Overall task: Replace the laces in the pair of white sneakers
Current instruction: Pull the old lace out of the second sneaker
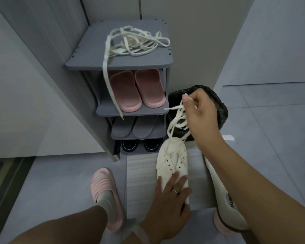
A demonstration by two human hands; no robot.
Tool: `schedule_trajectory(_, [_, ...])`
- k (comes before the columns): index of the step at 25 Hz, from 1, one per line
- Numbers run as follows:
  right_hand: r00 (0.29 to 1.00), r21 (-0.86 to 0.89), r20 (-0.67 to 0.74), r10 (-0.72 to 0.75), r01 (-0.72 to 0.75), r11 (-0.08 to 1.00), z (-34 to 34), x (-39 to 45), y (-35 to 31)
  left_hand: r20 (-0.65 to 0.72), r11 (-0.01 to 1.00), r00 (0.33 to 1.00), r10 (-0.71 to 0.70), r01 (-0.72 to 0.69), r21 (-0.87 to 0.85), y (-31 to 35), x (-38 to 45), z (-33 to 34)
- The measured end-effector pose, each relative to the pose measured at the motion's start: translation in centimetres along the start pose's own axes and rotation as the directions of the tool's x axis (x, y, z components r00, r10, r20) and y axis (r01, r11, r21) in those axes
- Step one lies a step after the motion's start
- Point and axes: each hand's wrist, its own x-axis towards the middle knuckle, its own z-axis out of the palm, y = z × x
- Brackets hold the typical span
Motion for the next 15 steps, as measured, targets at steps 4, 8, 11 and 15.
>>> schedule_trajectory(4, [0.986,0.186,-0.151,-0.074,0.101,0.977,-1.4,0.2,-2.8,0.018,1.000,1.000,-0.006,0.006,0.016,0.1,0.1,-0.2])
schedule_trajectory(8, [0.974,0.312,-0.224,-0.042,0.112,0.943,-2.3,1.4,-4.1,0.040,1.000,0.999,-0.013,0.012,0.028,0.1,0.1,-0.3])
schedule_trajectory(11, [0.978,-0.246,0.180,0.104,-0.057,0.968,-1.9,0.6,-0.7,0.023,1.000,1.000,-0.008,0.009,-0.024,0.1,0.1,-0.2])
schedule_trajectory(15, [0.791,-0.861,0.459,0.404,0.283,0.423,0.0,-3.1,4.2,0.021,0.999,1.000,-0.011,0.012,-0.039,0.1,0.1,-0.1])
